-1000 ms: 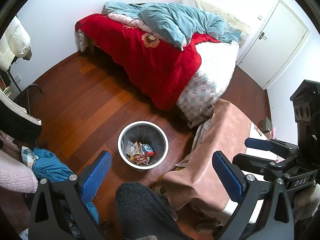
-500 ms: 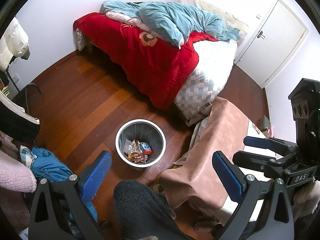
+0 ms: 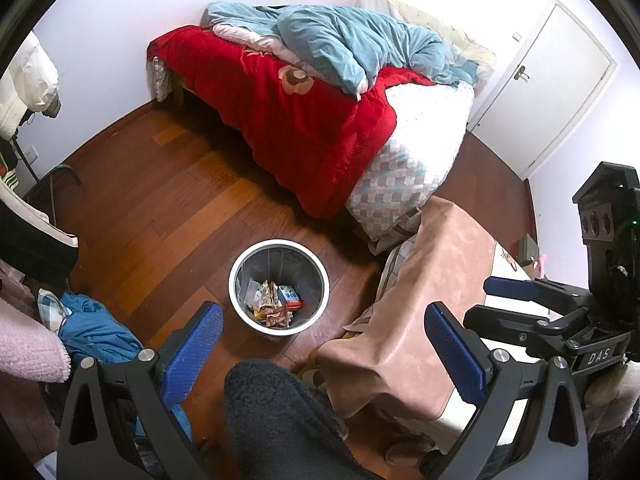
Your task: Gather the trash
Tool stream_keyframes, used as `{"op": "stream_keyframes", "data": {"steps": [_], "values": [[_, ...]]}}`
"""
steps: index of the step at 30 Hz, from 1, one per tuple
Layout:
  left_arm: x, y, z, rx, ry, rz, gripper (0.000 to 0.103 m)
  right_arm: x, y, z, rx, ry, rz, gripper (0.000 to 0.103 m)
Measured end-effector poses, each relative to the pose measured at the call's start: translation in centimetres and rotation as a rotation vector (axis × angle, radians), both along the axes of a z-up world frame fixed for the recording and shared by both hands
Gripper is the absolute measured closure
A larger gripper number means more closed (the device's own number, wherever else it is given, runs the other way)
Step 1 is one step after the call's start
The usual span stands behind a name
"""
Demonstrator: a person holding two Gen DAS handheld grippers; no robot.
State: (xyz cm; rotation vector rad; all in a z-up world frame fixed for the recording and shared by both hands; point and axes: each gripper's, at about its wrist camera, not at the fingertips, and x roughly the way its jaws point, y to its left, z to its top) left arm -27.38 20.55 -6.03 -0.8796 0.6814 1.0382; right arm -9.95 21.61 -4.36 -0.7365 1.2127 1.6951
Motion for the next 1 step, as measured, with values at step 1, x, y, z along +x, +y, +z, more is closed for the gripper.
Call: {"op": "stream_keyframes", "data": {"steps": [1], "values": [[0.16,-0.07,0.03,0.000,0.002,-0.001,0.000,-0.02,0.03,0.01,-0.001,0.001,-0.002,0.000]]}}
